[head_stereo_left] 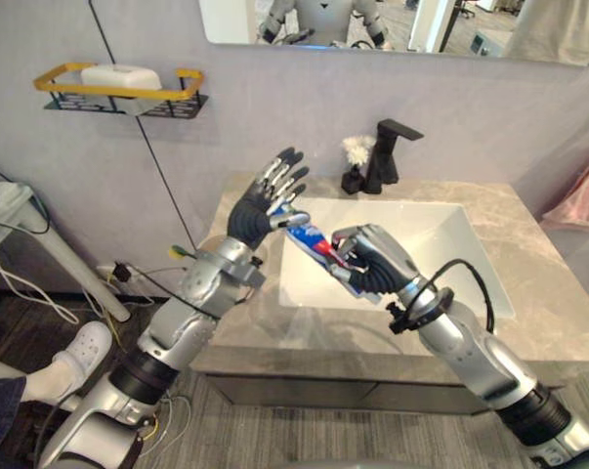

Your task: Organize washtable

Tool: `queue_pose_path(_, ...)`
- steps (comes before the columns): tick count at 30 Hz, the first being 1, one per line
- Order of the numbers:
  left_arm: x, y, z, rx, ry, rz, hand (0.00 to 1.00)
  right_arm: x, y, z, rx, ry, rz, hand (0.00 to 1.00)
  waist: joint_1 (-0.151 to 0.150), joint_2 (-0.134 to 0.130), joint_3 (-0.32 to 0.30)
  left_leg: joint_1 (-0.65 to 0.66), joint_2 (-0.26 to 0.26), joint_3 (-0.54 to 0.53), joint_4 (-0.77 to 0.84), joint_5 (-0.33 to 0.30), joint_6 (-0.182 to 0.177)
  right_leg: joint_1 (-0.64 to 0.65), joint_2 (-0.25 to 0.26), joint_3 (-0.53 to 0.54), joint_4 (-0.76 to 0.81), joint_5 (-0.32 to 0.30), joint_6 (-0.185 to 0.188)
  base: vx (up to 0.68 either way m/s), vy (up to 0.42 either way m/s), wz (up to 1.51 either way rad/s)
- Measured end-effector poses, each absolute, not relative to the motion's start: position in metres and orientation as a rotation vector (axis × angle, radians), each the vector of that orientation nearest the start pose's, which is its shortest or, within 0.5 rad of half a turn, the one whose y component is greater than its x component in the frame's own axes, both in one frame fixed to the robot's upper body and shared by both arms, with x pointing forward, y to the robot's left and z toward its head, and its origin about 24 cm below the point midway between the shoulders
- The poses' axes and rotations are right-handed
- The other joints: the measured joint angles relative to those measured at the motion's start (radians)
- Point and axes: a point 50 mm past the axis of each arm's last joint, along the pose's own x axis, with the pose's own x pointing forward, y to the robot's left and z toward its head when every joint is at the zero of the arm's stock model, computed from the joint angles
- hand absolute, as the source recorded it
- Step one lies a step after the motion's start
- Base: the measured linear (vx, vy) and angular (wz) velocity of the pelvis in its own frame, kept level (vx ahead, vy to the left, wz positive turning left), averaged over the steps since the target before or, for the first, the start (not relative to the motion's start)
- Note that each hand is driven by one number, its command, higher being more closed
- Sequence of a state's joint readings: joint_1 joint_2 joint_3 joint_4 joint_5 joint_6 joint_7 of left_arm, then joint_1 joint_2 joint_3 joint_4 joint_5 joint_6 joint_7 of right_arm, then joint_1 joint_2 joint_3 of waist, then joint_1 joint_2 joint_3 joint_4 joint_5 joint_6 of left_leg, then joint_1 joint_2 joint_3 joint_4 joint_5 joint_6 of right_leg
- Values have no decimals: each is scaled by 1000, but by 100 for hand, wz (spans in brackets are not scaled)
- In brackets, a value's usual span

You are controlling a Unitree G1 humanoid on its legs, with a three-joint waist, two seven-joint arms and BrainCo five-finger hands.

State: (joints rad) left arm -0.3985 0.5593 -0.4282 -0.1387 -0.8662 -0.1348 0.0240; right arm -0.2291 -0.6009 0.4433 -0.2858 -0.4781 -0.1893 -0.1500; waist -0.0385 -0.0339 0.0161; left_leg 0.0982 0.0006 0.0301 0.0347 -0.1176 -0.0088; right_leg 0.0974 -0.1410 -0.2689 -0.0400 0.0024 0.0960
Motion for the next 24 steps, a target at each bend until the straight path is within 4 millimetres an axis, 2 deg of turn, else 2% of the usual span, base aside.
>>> queue_pose_path(14,295,116,161,-266,-296,-552,0,244,-109,136,-972,-722,420,100,-1,4,3,0,0,1,0,0,0,0,0,1,0,0,0,0,0,0)
queue_pose_path(24,303,112,153,-312,-252,-513,0,242,-106,134,-1028,-750,408,100,1,11,9,2,0,5,0,0,0,0,0,5,0,3,0,0,0,0)
